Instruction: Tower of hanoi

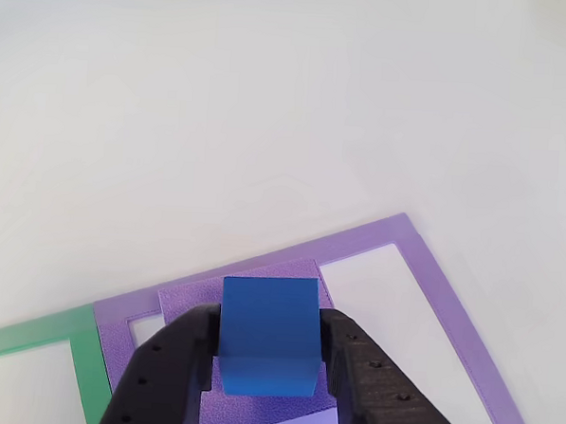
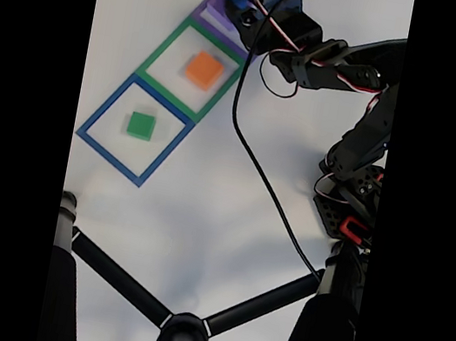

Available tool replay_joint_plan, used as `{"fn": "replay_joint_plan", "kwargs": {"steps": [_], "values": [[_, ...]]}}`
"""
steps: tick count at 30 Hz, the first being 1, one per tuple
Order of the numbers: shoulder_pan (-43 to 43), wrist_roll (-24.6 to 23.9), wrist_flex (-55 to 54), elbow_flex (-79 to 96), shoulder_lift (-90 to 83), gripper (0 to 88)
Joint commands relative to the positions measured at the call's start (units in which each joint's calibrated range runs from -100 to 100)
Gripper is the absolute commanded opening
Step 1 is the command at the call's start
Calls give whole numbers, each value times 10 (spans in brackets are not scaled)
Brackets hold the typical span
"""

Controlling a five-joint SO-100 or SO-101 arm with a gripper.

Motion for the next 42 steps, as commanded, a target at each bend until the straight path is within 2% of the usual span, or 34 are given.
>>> {"fn": "replay_joint_plan", "kwargs": {"steps": [1, 10, 19, 23, 31, 39, 42], "values": [[-6, 8, -21, -13, -1, 39], [-1, 8, -52, -7, 23, 151], [1, 8, -22, -14, -1, 235], [7, 8, 96, -32, -74, 237], [13, 8, 467, -181, -214, 228], [-26, 8, 767, -289, -329, 7], [-48, 8, 857, -308, -379, 0]]}}
